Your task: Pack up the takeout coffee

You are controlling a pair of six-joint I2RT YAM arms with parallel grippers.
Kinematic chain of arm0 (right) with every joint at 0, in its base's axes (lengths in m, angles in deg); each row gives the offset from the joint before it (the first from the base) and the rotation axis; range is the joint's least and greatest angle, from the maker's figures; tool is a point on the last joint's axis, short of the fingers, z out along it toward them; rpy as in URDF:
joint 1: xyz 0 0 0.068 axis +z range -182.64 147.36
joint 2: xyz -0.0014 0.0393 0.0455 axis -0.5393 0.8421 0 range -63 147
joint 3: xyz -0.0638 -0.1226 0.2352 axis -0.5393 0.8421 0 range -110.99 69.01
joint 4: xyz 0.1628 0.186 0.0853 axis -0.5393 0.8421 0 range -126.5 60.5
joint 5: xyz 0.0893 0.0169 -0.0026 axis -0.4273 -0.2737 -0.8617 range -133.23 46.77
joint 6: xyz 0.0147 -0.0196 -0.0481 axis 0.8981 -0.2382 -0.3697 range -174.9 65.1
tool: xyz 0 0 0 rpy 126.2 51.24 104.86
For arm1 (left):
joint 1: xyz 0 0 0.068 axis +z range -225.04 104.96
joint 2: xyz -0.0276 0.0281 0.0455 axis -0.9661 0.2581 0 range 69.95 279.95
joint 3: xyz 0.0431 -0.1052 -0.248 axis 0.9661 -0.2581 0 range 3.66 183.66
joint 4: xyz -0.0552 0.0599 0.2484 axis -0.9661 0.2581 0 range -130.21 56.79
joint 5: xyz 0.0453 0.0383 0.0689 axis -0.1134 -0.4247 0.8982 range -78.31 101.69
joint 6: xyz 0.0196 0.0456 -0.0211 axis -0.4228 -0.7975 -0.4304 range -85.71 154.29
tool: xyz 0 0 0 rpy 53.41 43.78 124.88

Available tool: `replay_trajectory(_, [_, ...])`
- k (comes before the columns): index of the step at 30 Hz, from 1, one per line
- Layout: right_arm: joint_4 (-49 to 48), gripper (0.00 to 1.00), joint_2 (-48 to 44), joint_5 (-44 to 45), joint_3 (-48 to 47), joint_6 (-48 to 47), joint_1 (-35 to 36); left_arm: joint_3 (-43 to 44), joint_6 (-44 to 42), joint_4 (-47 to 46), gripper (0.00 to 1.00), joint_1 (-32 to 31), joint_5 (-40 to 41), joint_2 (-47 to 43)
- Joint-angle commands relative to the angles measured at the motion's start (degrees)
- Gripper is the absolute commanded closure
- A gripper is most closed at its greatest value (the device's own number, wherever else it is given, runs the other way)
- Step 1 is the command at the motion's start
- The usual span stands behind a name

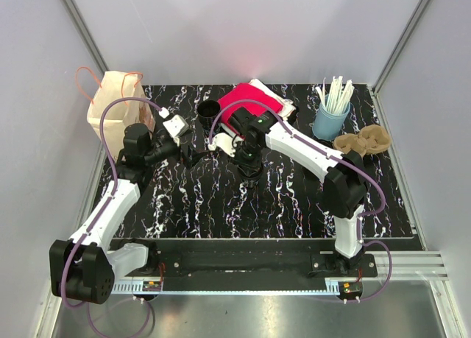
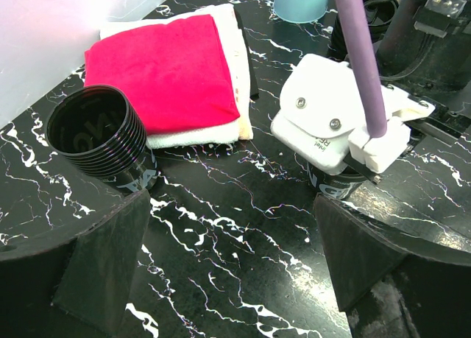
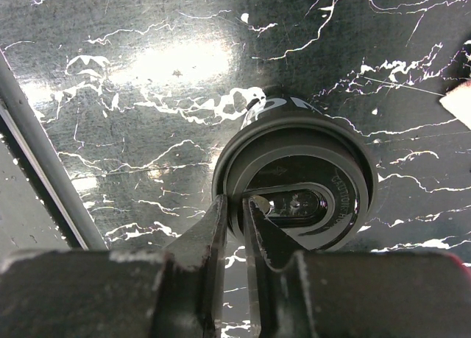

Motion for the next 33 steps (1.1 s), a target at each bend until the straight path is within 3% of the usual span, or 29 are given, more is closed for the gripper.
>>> replay_trajectory(1, [0.7,0.80,-1.7,1.5,-1.6,-0.4,0.6,-0.6,0.5,-3.6,0.01,0.3,-1.6,-0.7])
replay_trajectory(7, [0.9,0.79,-2.4,1.8,-1.7,-0.4,0.7,-0.5,0.6,-3.7,0.01,0.3,-1.8,-0.6])
replay_trajectory(33, [1.8,0.59,-8.6,3.4,-3.4,-0.4,0.8,-0.3,0.8,-3.8,0.01,0.6,-2.1,0.0])
